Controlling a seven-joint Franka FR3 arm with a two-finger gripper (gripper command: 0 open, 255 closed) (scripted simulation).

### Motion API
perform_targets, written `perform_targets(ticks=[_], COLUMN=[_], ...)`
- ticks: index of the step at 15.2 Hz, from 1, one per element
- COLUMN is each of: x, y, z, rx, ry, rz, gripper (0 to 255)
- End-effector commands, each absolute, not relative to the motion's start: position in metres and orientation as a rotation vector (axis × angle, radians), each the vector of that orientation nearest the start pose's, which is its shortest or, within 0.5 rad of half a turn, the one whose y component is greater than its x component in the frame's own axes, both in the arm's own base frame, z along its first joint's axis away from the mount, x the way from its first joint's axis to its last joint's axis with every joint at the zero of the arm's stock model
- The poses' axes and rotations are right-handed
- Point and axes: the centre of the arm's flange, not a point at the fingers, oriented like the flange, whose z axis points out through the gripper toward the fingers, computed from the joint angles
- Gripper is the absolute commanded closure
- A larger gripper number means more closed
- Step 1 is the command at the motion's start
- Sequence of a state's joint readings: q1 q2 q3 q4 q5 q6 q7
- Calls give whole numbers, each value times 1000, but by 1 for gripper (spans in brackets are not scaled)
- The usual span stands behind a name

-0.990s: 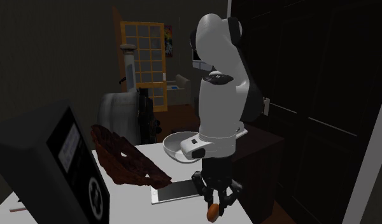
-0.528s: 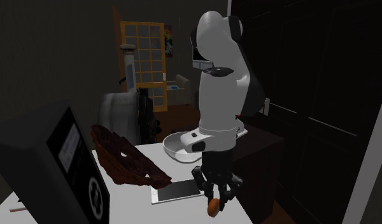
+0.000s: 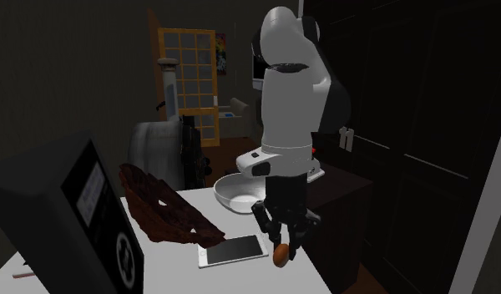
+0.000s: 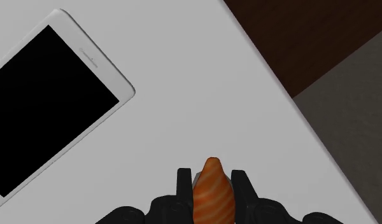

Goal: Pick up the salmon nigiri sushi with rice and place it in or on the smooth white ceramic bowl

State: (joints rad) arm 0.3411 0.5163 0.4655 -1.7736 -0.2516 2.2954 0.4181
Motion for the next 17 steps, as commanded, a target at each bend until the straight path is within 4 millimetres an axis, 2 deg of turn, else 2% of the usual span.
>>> perform_targets(ticks=[1, 15, 17], x=[483, 483, 474], y=[454, 454, 429], z=[311, 384, 385], rx=[-2986, -2986, -2986], ry=[-746, -746, -746], rz=[-63, -63, -63], gripper=[255, 255, 255])
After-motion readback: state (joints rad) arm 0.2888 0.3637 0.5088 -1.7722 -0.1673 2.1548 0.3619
